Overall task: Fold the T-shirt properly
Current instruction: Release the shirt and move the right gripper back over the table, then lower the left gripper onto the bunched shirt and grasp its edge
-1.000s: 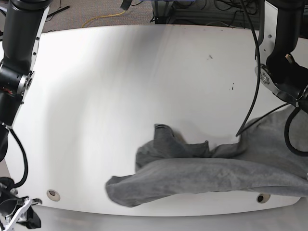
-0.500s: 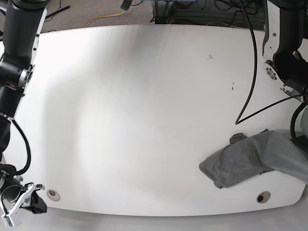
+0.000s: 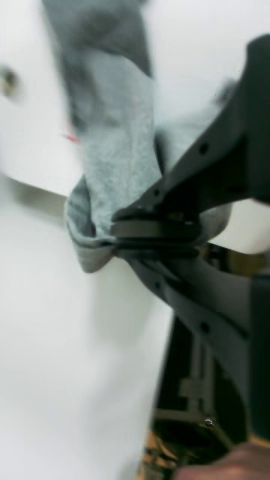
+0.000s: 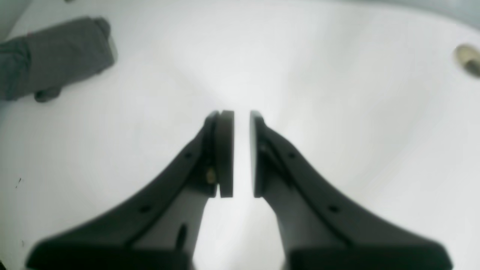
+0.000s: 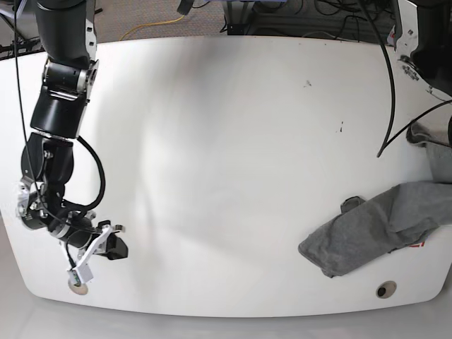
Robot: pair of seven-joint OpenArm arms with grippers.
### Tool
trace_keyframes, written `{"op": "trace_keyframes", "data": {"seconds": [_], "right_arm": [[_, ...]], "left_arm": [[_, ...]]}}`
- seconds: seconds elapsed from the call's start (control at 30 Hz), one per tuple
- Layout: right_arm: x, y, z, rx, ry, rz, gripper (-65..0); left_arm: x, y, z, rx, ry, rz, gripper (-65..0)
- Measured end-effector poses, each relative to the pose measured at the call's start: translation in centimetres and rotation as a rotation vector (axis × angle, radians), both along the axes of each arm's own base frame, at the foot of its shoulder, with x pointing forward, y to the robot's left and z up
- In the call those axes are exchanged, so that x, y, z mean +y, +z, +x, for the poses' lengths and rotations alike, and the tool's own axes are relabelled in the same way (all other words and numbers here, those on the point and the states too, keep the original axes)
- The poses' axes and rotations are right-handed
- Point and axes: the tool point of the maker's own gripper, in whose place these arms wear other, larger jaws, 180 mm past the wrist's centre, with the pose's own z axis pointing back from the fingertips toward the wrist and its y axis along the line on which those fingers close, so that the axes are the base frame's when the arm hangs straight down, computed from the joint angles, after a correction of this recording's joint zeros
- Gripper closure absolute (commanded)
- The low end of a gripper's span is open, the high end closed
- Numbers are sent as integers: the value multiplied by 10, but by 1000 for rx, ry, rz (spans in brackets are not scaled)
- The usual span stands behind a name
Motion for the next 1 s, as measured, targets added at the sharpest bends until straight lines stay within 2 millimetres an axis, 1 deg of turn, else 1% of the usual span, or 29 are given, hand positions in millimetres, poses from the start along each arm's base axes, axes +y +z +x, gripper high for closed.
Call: {"op": "trace_keyframes", "data": {"seconds": [0.1,0.17,0.2,0.27,0.37,0.43,0.63,0.77,0.9,0.97,1.0], "right_arm": [[23,-17,3,36,14,23,-266],[36,-28,4,62,20,20,-333],[43,-35,4,75,21,14,-350],[61,-43,4,85,36,23,-342],[74,-44,5,81,47,37,-319],[77,-45,4,80,51,41,-315],[73,-53,0,99,42,35,-319],[85,-52,1,98,53,51,-319],[98,-53,-1,100,73,70,-319],[99,-54,-1,103,74,73,-319],[98,-55,-2,106,73,70,-319]], "left_arm": [[10,-17,-19,32,22,-14,0],[20,-30,-38,64,67,-27,0],[25,-39,-49,91,90,-32,0],[36,-56,-73,160,149,-36,0],[36,-70,-84,217,152,-37,0],[35,-75,-85,231,147,-39,0],[28,-76,-75,233,108,-35,0],[29,-77,-78,244,110,-32,0],[28,-88,-85,291,107,-30,-4],[28,-94,-91,319,111,-28,-46],[28,-96,-93,330,111,-25,-89]]}}
